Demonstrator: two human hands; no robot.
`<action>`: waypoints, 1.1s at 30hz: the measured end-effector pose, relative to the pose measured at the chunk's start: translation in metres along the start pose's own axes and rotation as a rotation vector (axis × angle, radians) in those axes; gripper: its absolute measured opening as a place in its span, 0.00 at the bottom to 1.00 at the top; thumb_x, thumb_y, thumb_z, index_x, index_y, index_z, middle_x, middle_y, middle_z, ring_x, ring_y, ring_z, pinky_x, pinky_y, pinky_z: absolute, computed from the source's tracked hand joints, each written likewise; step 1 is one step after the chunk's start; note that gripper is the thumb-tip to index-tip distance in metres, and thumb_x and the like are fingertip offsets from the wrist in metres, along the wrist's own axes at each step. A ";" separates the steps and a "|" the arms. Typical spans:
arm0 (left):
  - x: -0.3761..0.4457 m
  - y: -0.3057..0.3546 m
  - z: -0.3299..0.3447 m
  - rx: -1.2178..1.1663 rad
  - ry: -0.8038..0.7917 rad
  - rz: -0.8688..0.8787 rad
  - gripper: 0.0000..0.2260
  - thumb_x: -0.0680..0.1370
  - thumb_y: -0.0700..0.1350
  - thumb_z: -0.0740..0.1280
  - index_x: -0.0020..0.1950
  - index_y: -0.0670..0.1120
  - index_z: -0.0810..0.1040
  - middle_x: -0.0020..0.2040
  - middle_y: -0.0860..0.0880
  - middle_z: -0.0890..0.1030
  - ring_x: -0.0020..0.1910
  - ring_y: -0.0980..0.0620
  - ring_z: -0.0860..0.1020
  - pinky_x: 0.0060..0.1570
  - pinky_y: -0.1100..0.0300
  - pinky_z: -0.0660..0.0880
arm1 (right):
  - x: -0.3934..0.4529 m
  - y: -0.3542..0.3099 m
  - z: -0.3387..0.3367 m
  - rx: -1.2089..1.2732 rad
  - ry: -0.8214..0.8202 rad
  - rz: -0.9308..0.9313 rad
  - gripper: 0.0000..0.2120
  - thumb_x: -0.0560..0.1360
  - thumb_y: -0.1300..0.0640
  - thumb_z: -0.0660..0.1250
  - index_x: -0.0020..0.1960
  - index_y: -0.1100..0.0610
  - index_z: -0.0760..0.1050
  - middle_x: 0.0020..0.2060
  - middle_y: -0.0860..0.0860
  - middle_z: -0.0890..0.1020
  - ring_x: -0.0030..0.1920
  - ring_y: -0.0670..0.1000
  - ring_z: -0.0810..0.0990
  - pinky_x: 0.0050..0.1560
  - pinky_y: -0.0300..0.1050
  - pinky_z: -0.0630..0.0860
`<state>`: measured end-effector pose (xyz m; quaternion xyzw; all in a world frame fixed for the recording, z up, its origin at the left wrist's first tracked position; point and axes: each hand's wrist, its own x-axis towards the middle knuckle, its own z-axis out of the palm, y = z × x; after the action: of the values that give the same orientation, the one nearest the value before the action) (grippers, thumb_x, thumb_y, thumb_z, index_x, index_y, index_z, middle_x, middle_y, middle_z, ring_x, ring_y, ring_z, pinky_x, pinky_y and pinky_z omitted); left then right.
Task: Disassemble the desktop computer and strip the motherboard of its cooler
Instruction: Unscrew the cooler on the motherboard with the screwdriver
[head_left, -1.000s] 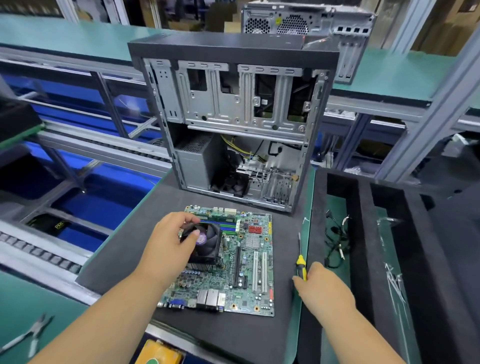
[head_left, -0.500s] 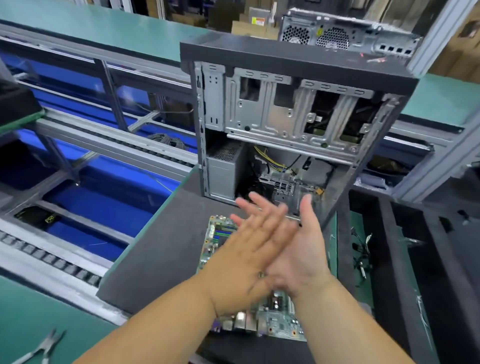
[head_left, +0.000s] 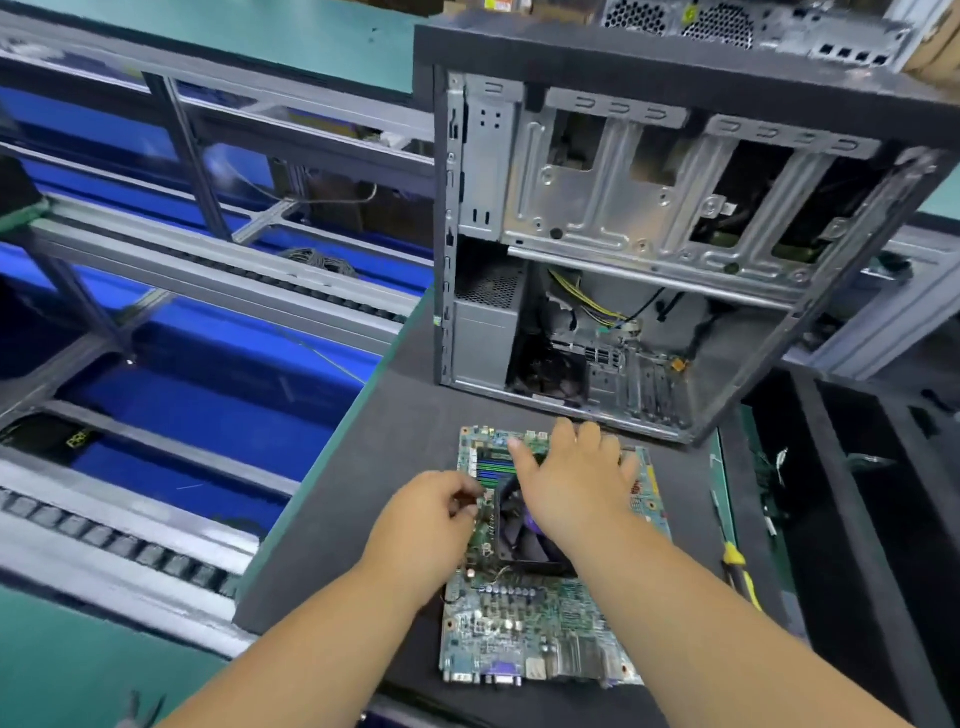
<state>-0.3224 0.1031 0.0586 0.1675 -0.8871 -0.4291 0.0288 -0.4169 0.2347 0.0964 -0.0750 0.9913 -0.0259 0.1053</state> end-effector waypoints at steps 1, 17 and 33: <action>0.000 -0.003 -0.001 -0.007 0.005 0.016 0.09 0.77 0.43 0.67 0.54 0.55 0.81 0.46 0.59 0.77 0.43 0.62 0.76 0.46 0.67 0.71 | 0.000 0.000 0.002 -0.020 -0.005 0.004 0.37 0.77 0.30 0.43 0.75 0.54 0.59 0.70 0.56 0.66 0.70 0.60 0.62 0.68 0.60 0.59; -0.101 -0.044 -0.045 -0.010 0.244 -0.066 0.28 0.72 0.38 0.65 0.70 0.58 0.70 0.62 0.62 0.70 0.58 0.68 0.70 0.60 0.71 0.65 | -0.065 -0.065 -0.009 0.366 0.027 -0.661 0.27 0.77 0.52 0.66 0.73 0.40 0.61 0.54 0.44 0.72 0.53 0.50 0.70 0.64 0.52 0.64; -0.229 -0.125 -0.088 0.027 0.650 -0.569 0.18 0.74 0.38 0.68 0.62 0.54 0.77 0.54 0.58 0.76 0.48 0.65 0.75 0.47 0.78 0.64 | -0.124 -0.119 0.016 0.457 -0.118 -0.955 0.11 0.76 0.49 0.66 0.59 0.41 0.74 0.56 0.39 0.72 0.52 0.41 0.72 0.66 0.51 0.64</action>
<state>-0.0551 0.0383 0.0388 0.5320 -0.7560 -0.3335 0.1850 -0.2768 0.1359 0.1138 -0.4945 0.8081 -0.2821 0.1511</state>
